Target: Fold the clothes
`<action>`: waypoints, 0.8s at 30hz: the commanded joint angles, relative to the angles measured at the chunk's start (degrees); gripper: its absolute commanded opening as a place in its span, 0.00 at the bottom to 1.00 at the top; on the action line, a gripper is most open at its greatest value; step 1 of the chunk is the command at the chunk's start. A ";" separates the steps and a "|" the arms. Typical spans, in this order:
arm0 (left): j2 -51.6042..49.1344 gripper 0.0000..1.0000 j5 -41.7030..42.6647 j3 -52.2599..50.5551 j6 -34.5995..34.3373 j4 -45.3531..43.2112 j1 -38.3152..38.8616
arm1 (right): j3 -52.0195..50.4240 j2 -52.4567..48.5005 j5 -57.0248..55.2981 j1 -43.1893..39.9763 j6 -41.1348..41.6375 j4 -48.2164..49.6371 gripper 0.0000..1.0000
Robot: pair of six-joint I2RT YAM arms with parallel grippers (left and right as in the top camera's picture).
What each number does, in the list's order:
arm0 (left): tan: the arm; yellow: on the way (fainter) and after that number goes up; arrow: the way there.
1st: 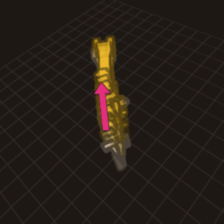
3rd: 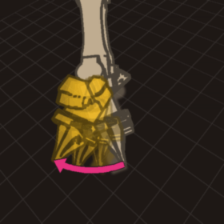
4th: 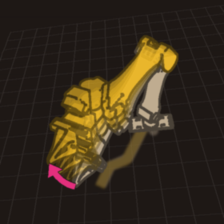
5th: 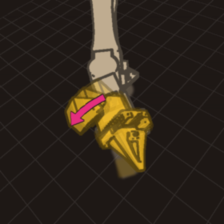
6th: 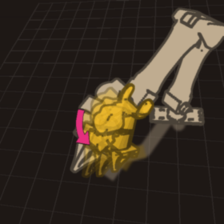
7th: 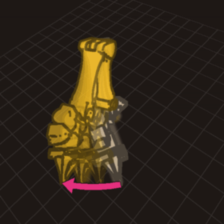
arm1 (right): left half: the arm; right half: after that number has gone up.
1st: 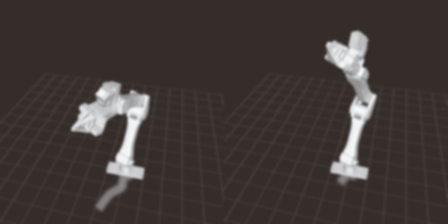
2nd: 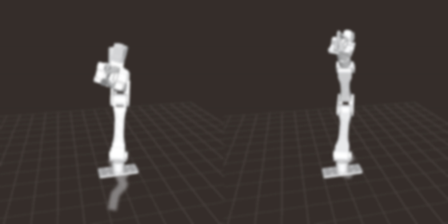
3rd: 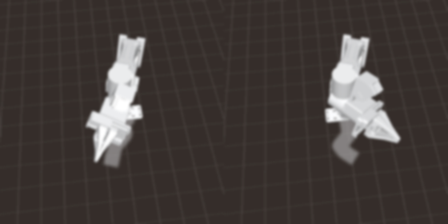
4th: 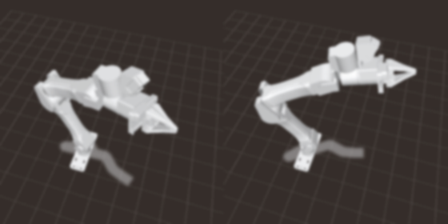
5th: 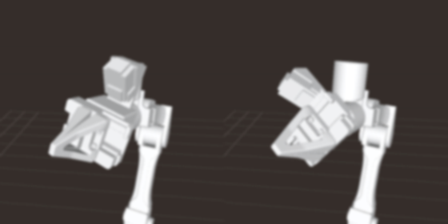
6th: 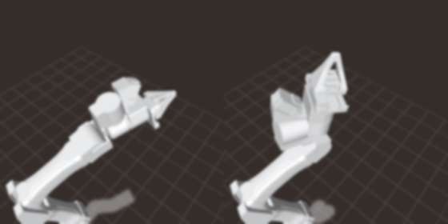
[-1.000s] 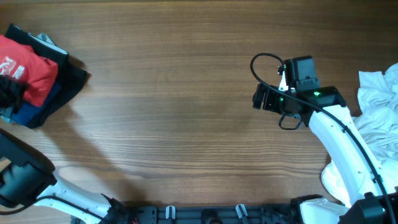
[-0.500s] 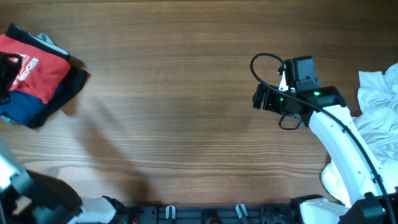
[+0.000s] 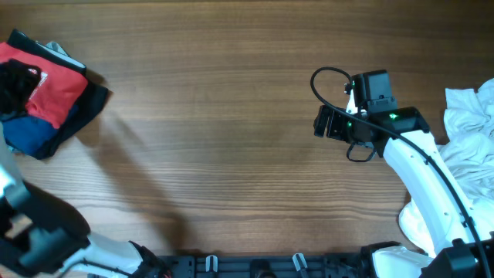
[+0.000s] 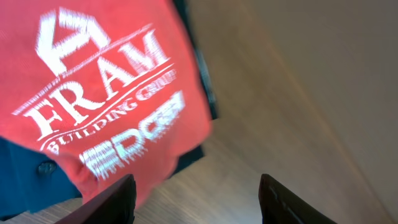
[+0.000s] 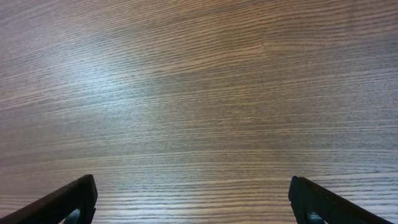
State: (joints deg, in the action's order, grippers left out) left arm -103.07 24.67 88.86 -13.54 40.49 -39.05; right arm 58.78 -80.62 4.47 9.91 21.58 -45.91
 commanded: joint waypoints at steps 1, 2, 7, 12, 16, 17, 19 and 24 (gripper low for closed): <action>-6.64 0.64 -0.63 -0.04 1.36 0.09 -0.48 | -0.04 0.15 0.50 -0.24 -0.55 -0.28 1.00; -7.74 0.64 -0.87 -0.04 1.33 0.35 -0.72 | -0.04 0.15 0.50 -0.24 -0.55 -0.52 0.99; -12.44 0.65 -2.21 -0.04 1.33 1.29 -3.34 | -0.04 0.15 0.48 -0.24 -0.55 -0.92 0.99; -12.85 0.65 -0.20 -0.04 1.14 0.83 -4.17 | -0.04 0.15 0.46 -0.24 -0.59 -0.83 0.99; -10.16 0.65 6.25 -0.02 1.14 0.90 -4.17 | -0.04 0.15 0.46 -0.24 -0.59 -0.85 1.00; -8.46 0.65 6.43 -0.02 1.14 0.96 -4.17 | -0.04 0.15 0.44 -0.24 -0.61 -0.85 0.99; -4.76 0.67 6.43 -0.02 1.14 2.23 -4.22 | -0.04 0.15 0.46 -0.24 -0.59 -0.85 0.99; 7.72 0.73 8.11 -0.02 1.16 3.28 -2.78 | -0.04 0.15 0.46 -0.24 -0.61 -0.46 1.00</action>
State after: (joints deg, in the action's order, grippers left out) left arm -105.21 29.91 88.62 -13.54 43.66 -42.87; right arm 58.78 -80.62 4.47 9.91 21.58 -46.72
